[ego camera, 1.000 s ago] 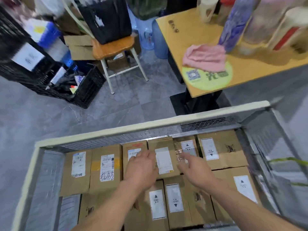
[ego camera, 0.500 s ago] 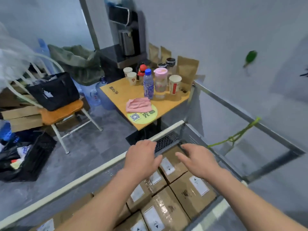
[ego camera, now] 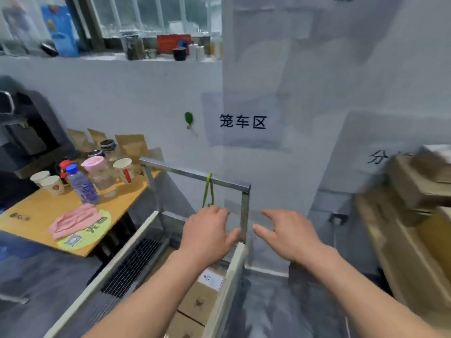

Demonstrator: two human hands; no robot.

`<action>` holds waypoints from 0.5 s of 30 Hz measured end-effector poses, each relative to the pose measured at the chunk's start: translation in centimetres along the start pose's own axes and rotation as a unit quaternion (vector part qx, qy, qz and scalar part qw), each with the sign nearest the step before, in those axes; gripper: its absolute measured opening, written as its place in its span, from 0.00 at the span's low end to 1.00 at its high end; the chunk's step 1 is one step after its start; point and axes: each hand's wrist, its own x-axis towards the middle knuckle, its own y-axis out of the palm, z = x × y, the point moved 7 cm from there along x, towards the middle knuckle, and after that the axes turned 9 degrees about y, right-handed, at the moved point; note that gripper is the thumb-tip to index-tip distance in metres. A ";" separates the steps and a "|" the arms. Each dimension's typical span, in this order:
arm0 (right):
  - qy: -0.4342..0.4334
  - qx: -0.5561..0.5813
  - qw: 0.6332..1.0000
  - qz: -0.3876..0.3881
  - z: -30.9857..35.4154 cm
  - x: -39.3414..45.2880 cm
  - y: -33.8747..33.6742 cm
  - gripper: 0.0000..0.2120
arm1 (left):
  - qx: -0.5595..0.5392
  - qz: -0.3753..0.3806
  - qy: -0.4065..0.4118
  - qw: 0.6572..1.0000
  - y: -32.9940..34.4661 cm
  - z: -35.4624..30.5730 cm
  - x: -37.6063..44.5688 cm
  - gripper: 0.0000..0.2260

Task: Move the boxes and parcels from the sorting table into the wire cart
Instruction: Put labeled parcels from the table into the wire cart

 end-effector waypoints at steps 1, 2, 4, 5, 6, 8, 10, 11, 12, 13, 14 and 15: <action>0.017 0.001 1.000 -0.007 -2.5 -0.5 -0.9 0.26 | 0.000 0.003 0.016 1.000 0.3 -2.3 1.2 0.24; 0.033 0.002 0.999 -0.015 -4.9 -1.0 -1.8 0.26 | 0.000 0.009 0.030 1.000 0.7 -4.6 2.4 0.24; 0.066 0.003 0.997 -0.030 -9.8 -2.1 -3.5 0.27 | -0.007 0.019 0.062 0.998 1.5 -9.4 4.8 0.24; 0.083 0.008 0.996 -0.033 -12.3 -2.7 -4.2 0.28 | -0.009 0.021 0.077 0.997 1.8 -11.8 5.8 0.25; 0.098 0.014 0.994 -0.037 -14.9 -3.2 -5.0 0.28 | -0.009 0.023 0.090 0.996 2.1 -14.1 6.8 0.25; 0.121 0.024 0.991 -0.051 -19.6 -4.2 -6.4 0.29 | -0.017 0.028 0.114 0.993 2.8 -18.7 8.6 0.25; 0.147 0.031 0.986 -0.065 -24.0 -5.3 -7.6 0.29 | -0.016 0.043 0.135 0.990 3.5 -23.1 10.0 0.29; 0.165 0.036 0.983 -0.069 -26.2 -5.9 -8.1 0.28 | -0.013 0.046 0.150 0.988 3.8 -25.3 10.6 0.32; 0.181 0.040 0.980 -0.073 -28.3 -6.5 -8.4 0.28 | -0.010 0.051 0.163 0.985 4.2 -27.3 11.2 0.34; 0.196 0.043 0.977 -0.076 -30.4 -7.2 -8.8 0.29 | -0.007 0.055 0.171 0.984 4.6 -29.3 11.7 0.33; 0.209 0.046 0.974 -0.079 -32.4 -7.9 -9.0 0.28 | -0.004 0.063 0.176 0.982 5.1 -31.2 12.2 0.30; 0.222 0.051 0.971 -0.079 -34.3 -8.6 -9.1 0.27 | -0.005 0.070 0.183 0.981 5.5 -33.0 12.6 0.27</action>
